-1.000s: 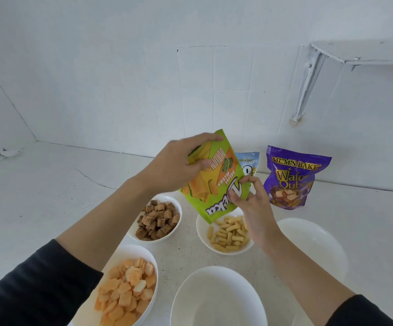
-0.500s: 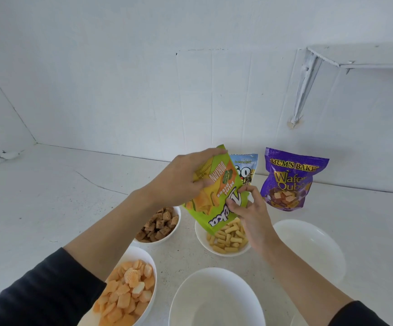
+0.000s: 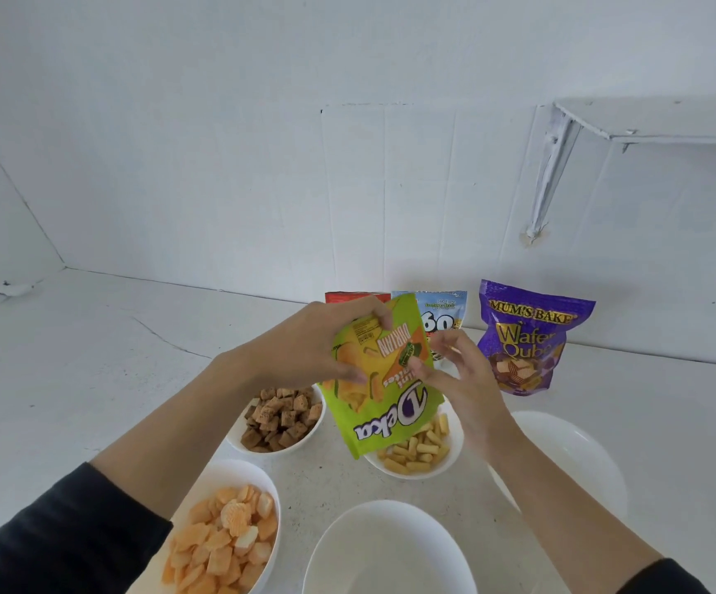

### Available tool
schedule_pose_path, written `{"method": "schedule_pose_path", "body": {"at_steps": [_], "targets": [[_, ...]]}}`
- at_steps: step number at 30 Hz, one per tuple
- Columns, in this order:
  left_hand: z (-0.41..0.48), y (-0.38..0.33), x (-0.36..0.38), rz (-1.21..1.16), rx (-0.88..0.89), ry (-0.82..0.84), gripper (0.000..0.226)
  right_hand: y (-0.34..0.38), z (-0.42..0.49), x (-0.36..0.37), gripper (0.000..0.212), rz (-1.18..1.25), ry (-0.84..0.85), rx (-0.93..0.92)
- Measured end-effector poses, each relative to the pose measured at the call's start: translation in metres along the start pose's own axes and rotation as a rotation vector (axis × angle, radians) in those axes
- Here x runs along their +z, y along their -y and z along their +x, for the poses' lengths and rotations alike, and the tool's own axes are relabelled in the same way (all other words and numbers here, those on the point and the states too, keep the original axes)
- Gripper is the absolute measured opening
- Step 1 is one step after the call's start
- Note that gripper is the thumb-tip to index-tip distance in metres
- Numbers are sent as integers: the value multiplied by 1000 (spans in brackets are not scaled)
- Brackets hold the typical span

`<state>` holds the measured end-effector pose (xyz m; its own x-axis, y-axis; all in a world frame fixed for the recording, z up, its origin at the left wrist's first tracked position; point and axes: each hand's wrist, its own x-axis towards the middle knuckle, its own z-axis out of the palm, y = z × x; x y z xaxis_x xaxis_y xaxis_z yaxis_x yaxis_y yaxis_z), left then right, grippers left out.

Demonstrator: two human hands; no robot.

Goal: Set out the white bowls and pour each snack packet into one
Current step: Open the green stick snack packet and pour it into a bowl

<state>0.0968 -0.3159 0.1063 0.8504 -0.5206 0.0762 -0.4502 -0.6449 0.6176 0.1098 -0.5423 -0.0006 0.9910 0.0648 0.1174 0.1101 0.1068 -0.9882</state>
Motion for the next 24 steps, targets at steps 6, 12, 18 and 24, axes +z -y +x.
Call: {"method": "schedule_pose_path", "body": {"at_steps": [6,12,18,24], "targets": [[7,-8,-18,4,112,-193,55,50,9,12,46,94,117,-189],[10,-2,-10,-265,114,-513,43,61,15,11,44,154,32,-299],[7,29,54,-629,-13,-507,31,28,7,9,30,5,24,-301],[10,33,87,-587,-80,-499,44,-3,-3,10,26,-46,-6,-239]]}}
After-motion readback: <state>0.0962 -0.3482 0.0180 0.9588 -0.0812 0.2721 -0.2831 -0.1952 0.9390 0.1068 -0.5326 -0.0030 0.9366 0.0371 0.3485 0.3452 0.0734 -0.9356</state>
